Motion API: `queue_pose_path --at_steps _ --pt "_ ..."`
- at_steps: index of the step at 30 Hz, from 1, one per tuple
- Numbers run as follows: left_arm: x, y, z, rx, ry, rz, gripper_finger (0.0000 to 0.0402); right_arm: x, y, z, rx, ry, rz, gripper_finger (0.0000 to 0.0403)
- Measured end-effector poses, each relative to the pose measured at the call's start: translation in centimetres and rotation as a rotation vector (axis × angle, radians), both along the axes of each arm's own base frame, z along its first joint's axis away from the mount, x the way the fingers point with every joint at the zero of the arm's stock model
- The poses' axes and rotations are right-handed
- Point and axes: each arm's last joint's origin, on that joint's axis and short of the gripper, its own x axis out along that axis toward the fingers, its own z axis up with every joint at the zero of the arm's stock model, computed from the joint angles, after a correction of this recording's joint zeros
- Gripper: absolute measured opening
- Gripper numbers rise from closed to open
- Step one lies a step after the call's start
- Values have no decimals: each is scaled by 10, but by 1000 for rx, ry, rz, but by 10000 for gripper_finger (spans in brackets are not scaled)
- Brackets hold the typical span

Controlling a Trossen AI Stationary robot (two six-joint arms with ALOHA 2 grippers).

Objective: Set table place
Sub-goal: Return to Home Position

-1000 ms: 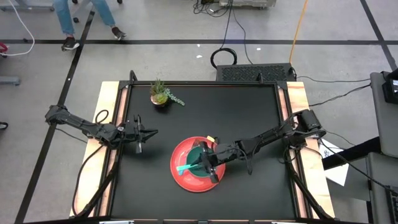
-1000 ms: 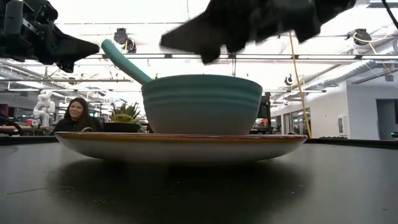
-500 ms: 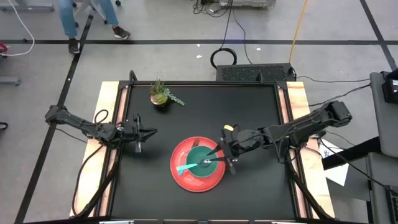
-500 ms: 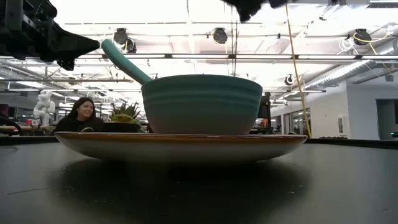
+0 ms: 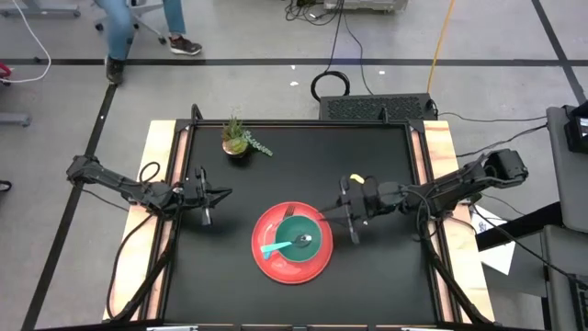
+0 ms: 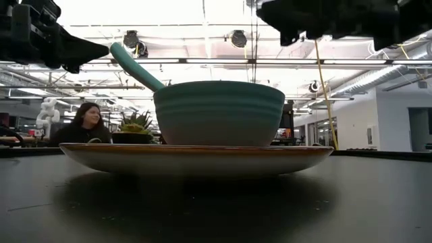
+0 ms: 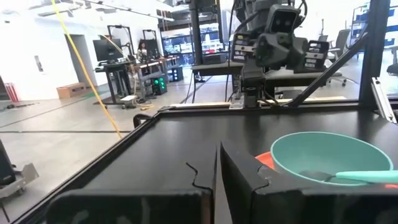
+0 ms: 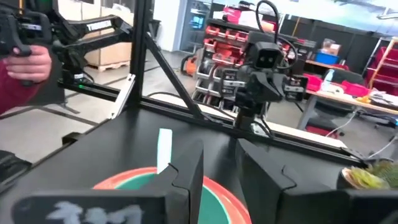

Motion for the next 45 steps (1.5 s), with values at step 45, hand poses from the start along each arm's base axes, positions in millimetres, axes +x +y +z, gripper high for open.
queue_pose_path --at_steps 45 --pt "-1 1 7 -77 -82 3 28 -2 -9 1 50 -6 -33 88"
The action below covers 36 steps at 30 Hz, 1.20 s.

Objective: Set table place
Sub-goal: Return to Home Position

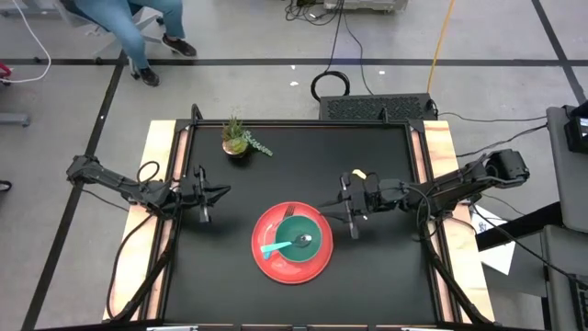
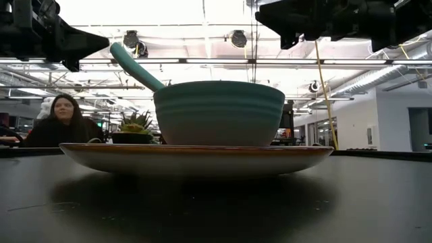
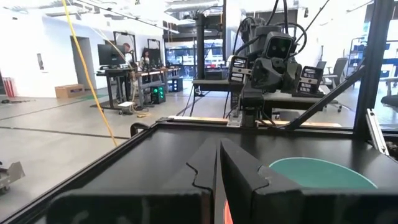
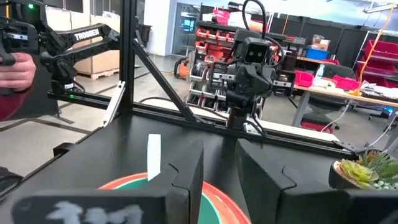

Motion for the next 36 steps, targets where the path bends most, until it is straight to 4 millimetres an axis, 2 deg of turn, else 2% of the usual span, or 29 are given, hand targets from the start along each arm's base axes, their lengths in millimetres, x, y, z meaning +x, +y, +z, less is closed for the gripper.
queue_pose_path --at_steps 9,16,22,27,36 --pt "0 0 0 23 5 3 28 -17 -6 9 -13 92 -61 77" --pt "0 0 0 24 6 3 28 -23 -7 13 -33 97 -55 8" --pt "0 0 0 24 7 3 28 -28 -10 20 -23 75 -65 1" --pt "0 0 0 25 7 4 28 -36 -10 17 -7 64 -64 1" --pt "0 0 0 25 8 4 28 -66 -24 8 64 -34 -119 0"
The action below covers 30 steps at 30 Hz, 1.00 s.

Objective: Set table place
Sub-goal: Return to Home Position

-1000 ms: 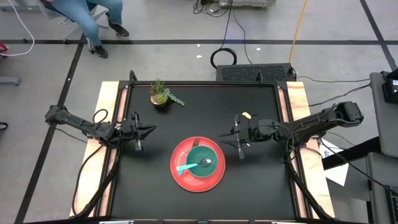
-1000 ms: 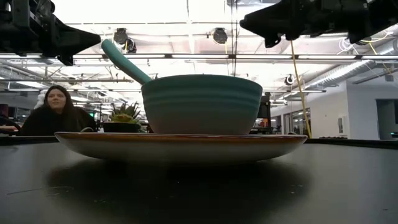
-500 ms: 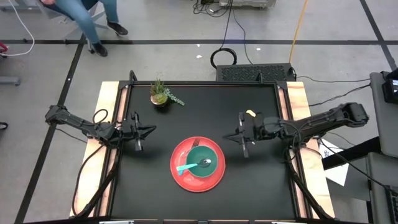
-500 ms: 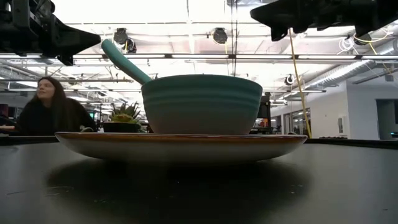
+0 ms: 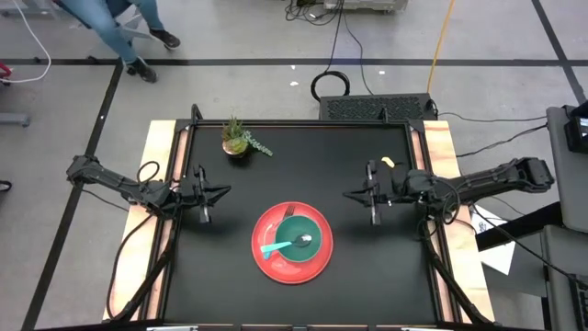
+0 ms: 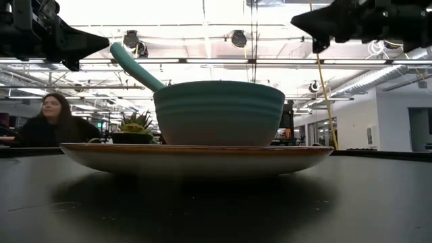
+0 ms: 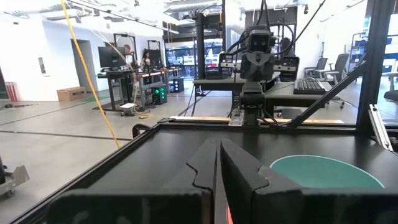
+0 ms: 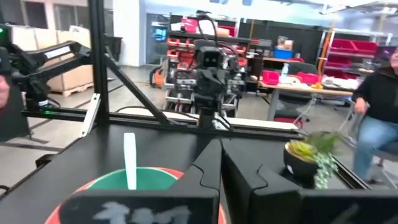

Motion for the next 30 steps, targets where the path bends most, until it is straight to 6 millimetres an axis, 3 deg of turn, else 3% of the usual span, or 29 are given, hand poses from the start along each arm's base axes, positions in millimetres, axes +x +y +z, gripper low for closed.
queue_pose_path --at_steps 9,16,30 --pt "0 0 0 0 0 0 28 -15 -8 -13 23 2 -41 0" --pt "0 0 0 0 1 0 28 -16 -9 -12 32 -4 -39 0" --pt "0 0 -1 79 28 9 16 -44 -9 -4 -6 7 -51 0"
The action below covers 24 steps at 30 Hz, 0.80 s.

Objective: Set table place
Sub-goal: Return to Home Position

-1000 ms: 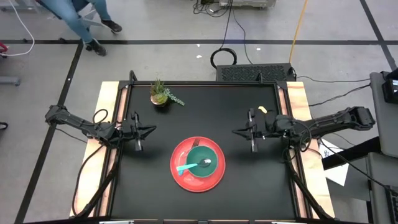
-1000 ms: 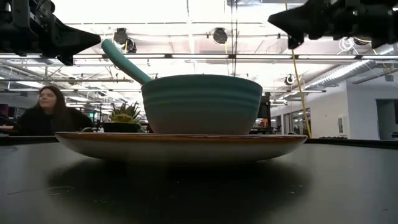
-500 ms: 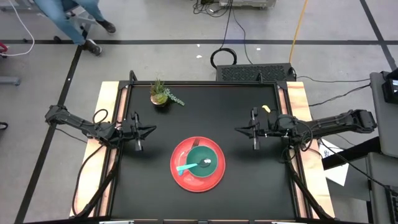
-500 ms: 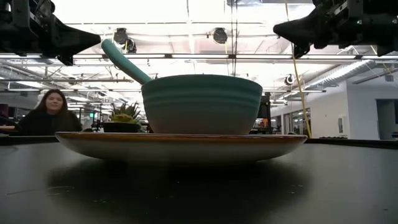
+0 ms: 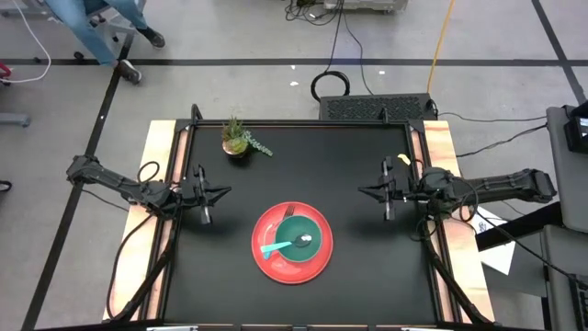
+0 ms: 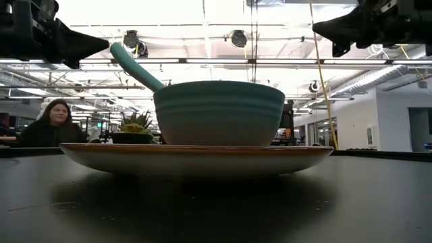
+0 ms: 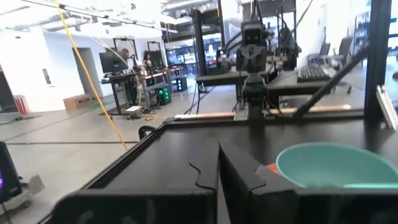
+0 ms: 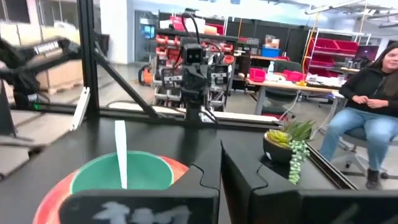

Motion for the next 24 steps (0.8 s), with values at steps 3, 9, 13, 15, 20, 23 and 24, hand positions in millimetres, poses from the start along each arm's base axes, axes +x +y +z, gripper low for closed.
queue_pose_path --at_steps 3,9,13,15,20,23,24 --pt "0 0 -3 11 28 0 5 -3 -1 -1 -13 14 -24 0" --pt "1 0 -4 -5 38 -13 3 -3 -2 -5 -51 57 -30 0" --pt "2 3 5 -28 15 -11 2 -3 -9 -4 -29 45 -81 0" --pt "2 6 9 -42 11 0 2 -3 -13 -3 -16 40 -102 0" --pt "4 11 8 -60 28 -14 1 -4 -20 -3 16 25 -67 0" --pt "5 15 4 -89 63 -3 1 -6 -24 -10 17 5 -78 0" --pt "5 16 2 -107 74 10 1 -6 -25 -14 20 -2 -69 0"
